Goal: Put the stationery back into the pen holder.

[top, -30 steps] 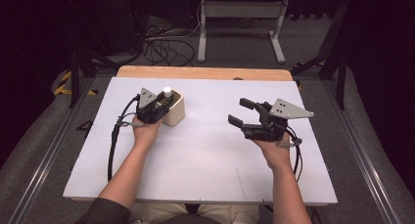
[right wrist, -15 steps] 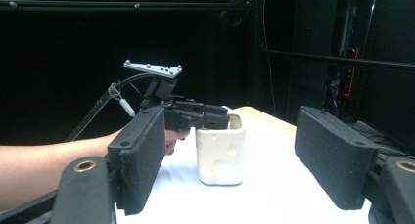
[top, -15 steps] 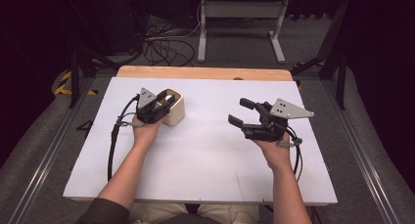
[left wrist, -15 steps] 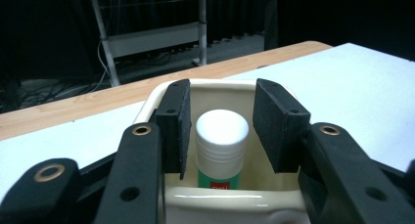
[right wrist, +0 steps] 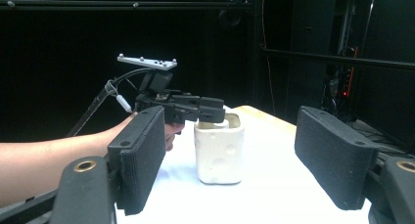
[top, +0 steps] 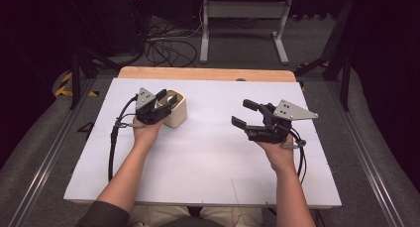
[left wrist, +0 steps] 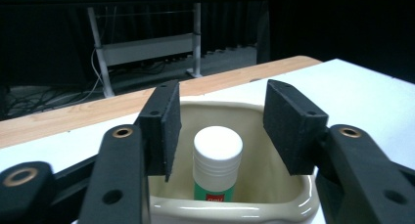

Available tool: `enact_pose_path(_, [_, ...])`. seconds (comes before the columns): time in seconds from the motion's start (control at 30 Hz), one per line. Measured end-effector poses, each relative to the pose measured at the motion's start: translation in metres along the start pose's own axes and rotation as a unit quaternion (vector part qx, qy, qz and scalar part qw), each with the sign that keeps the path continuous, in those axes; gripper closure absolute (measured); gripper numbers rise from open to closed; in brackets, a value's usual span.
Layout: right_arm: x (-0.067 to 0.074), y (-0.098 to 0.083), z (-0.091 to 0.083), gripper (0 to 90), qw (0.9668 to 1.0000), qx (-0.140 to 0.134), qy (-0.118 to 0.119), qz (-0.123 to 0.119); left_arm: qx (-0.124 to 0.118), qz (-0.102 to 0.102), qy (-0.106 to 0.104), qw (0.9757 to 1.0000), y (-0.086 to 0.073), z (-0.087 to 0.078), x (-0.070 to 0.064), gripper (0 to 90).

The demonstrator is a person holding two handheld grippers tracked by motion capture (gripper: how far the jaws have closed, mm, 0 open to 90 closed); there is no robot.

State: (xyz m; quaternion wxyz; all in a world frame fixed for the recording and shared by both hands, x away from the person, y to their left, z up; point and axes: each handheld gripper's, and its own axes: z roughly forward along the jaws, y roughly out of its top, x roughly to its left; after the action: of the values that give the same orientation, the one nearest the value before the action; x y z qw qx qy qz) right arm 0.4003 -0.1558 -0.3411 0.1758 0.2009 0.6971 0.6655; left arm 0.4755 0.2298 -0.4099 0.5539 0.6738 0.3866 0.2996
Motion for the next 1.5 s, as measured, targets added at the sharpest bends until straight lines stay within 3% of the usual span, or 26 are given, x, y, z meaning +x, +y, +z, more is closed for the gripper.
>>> enact_pose_path(0.27, [-0.001,0.000,-0.001,28.0,1.0000,0.000,-0.003,0.000,-0.004,0.005,-0.009,0.9999,0.006,-0.005,-0.001,45.5])
enact_pose_path(0.6, [-0.003,-0.001,-0.004,27.5,1.0000,0.001,-0.008,0.003,-0.026,0.005,-0.019,0.9995,0.017,-0.014,-0.009,33.0])
enact_pose_path(0.97, [-0.004,-0.001,-0.007,26.4,0.9999,0.001,-0.013,0.005,-0.037,0.010,-0.057,0.9976,0.028,-0.031,-0.018,23.9])
enact_pose_path(1.5, [-0.005,-0.001,-0.013,25.5,0.9997,0.003,-0.022,0.008,-0.046,0.024,-0.084,0.9951,0.037,-0.057,-0.027,16.1])
